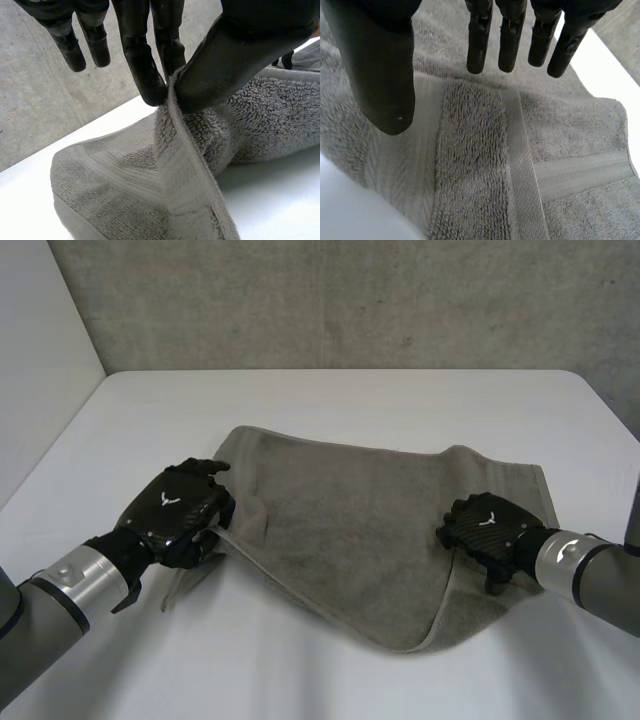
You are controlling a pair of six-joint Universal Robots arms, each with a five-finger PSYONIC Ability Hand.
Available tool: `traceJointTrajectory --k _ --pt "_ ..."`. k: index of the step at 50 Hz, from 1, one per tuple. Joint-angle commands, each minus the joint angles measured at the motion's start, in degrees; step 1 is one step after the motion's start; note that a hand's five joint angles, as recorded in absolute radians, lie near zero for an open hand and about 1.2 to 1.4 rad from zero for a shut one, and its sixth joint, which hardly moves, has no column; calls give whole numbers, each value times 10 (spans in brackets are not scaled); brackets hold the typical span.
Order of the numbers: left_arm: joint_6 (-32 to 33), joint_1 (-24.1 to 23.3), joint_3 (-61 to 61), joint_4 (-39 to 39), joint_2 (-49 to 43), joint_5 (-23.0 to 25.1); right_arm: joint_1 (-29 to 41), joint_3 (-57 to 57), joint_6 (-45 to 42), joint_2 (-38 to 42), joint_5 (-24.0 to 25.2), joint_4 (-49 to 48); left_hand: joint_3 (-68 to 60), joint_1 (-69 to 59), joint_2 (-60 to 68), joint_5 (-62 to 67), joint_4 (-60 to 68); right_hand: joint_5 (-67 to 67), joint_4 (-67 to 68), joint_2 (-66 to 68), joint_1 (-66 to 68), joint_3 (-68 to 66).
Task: Fold the towel.
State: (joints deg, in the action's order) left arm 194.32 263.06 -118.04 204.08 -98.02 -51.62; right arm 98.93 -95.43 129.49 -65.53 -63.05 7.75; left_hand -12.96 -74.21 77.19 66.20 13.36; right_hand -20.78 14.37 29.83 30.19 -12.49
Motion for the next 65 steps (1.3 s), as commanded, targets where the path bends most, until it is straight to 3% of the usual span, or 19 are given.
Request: traceJointTrajectory --k 1,8,10,12,24,33,40,48,49,50,54,59,61,65 --pt "0 0 0 0 -1 0 14 22 -10 38 -29 2 30 -58 28 38 -34 -5 -44 14 11 25" --pt "0 0 -1 0 0 -1 18 28 -25 51 -30 1 30 -58 28 38 -34 -114 -44 124 120 25" --pt "-1 0 -1 0 -1 0 12 27 -25 41 -30 2 30 -58 28 38 -34 -267 -44 276 273 25" --pt "0 0 -1 0 0 -1 10 25 -23 35 -30 2 30 -58 28 38 -34 -292 -44 302 298 25" --pt "0 10 -1 -1 0 1 9 -21 -25 -14 -28 2 30 -58 28 38 -34 -313 -44 322 319 25" --pt "0 10 -2 -7 0 1 -15 -62 -28 -16 -27 3 30 -58 28 38 -34 -222 -44 232 228 25" --pt "0 11 -2 -7 0 1 -29 -82 -30 -45 -22 3 30 -58 28 38 -34 -227 -44 236 233 25" --pt "0 9 -3 -8 0 0 -45 -106 -31 -80 -16 4 30 -58 28 38 -34 -315 -44 324 320 25" --pt "0 9 -3 -9 0 -1 -45 -111 -33 -80 -15 4 30 -58 28 38 -34 -463 -44 472 469 25" --pt "0 9 -3 -9 0 -1 -45 -113 -36 -80 -15 6 30 -58 28 38 -34 -492 -44 501 498 25" --pt "0 9 -3 -24 5 -2 -46 -113 -37 -87 -15 24 30 -58 28 38 -34 -492 -44 502 498 25" --pt "0 9 1 -62 14 -2 -54 -85 3 -167 6 92 30 -58 28 38 -34 -492 -44 502 498 25" --pt "1 10 4 -78 19 -2 -66 -57 70 -203 25 100 30 -58 28 38 -34 -492 -44 502 498 25" --pt "1 11 18 -110 26 -2 -80 -34 117 -215 28 104 30 -58 28 38 -34 -492 -44 502 498 25"
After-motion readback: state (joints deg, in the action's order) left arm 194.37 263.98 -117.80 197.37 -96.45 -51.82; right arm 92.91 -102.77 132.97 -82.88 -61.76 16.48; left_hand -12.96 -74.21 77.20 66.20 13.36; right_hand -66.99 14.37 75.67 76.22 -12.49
